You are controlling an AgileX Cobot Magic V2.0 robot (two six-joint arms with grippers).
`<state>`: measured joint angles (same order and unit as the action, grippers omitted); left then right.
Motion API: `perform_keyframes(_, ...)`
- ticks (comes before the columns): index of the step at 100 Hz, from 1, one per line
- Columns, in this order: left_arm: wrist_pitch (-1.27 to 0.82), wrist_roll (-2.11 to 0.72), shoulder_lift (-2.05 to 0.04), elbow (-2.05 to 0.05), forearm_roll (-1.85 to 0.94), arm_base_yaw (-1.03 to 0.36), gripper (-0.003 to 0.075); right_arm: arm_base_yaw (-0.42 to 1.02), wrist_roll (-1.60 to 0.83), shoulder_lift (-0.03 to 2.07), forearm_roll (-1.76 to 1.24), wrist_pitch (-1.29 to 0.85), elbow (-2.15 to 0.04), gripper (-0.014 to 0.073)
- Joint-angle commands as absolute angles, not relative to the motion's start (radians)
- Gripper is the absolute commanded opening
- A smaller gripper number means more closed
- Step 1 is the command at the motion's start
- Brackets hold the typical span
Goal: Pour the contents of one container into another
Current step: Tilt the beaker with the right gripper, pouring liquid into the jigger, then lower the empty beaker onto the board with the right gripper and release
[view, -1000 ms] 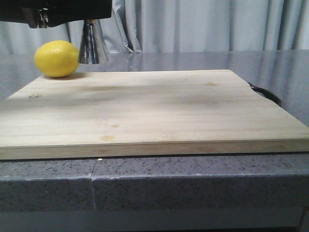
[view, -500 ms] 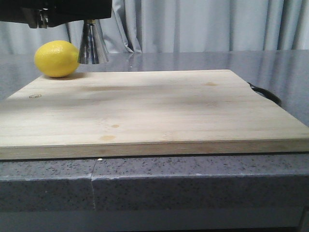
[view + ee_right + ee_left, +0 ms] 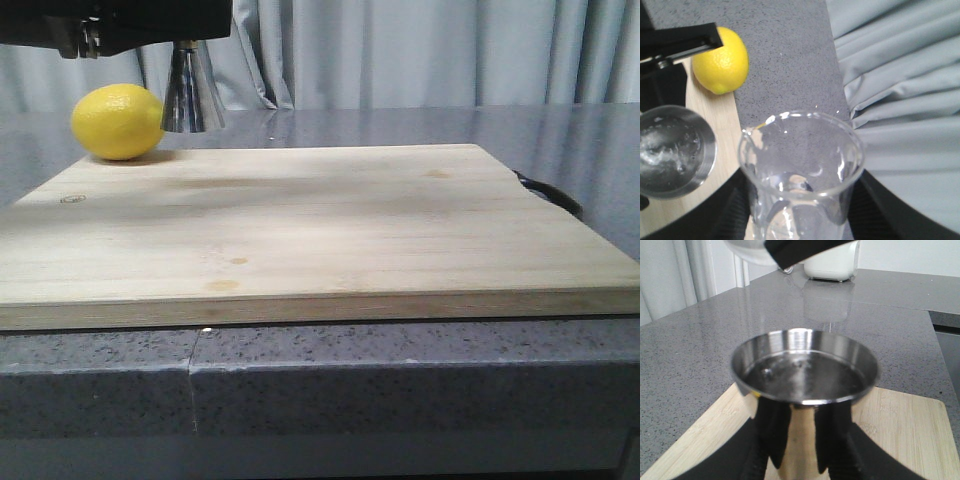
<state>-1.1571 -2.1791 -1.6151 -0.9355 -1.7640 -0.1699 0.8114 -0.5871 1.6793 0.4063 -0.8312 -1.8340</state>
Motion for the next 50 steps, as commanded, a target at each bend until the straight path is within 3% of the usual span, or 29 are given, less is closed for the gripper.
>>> perform_keyframes(1,-1.241,-2.167,-1.573,-0.966,-1.864,-0.179,0.0206,0.804,-0.479,1.634,0.43,-0.779,-1.87,0.0324)
perform_keyframes(34,-1.241,-2.167,-1.573,-0.966,-1.864,-0.179,0.0206,0.773,-0.011,1.553,0.43,-0.863,-1.864,0.0324)
perform_keyframes(50,-1.241,-2.167,-1.573,-0.966,-1.864,-0.179,0.0206,0.698,0.104,1.453,0.427,-0.792,-1.713,0.0324)
